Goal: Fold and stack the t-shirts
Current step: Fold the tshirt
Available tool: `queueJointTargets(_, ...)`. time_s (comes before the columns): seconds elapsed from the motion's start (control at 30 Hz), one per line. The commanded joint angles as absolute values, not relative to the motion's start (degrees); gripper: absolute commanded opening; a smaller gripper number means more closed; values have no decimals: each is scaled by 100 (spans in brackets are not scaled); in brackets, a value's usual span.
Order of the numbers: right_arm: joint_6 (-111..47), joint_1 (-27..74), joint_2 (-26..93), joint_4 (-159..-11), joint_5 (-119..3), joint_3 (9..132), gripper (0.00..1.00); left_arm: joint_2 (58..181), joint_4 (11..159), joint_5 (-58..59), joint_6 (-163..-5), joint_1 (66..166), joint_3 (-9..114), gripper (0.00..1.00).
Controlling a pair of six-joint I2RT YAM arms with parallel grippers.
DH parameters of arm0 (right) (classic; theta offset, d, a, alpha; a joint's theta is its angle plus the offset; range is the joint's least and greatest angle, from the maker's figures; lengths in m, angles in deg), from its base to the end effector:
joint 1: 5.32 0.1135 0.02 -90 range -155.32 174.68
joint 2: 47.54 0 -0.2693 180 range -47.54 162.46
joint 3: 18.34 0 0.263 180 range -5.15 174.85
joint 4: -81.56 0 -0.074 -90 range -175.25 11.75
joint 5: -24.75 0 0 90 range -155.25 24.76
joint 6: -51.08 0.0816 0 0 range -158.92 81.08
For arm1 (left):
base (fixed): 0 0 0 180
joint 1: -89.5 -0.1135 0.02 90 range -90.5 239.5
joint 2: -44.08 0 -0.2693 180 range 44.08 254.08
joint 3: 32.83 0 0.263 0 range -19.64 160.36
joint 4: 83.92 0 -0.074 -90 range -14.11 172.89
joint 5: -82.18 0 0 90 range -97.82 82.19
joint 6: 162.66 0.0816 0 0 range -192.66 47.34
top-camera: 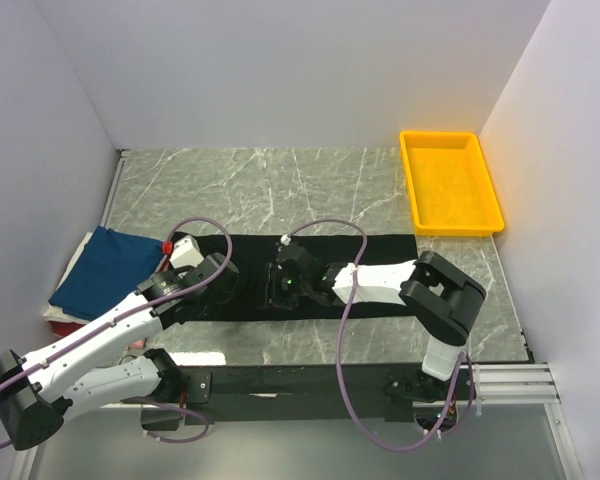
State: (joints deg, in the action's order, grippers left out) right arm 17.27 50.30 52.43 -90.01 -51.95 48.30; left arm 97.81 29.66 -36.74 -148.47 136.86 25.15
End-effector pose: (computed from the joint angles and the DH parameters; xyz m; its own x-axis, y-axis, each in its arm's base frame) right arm 0.2108 0.3414 0.1321 -0.9571 0.0331 -0.2878 -0.1884 0.6837 0.7050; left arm 0.1583 -0.1137 0.2215 -0.6228 -0.5764 -0.5290 -0.4604 0.8167 -0.3478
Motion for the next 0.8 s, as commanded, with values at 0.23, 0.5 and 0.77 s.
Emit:
queueJointTargets(0.23,2322,5111,5626,-10089,-4960,4680,44,9743,3103,-3550,-14754,13714,2474,1)
queueJointTargets(0.5,2463,5129,5890,-10239,-4934,4627,44,9707,3139,-3524,-14754,13714,2465,1)
queueJointTargets(0.77,2471,5129,5960,-10309,-4987,4609,45,9778,3217,-3489,-14745,13714,2457,1)
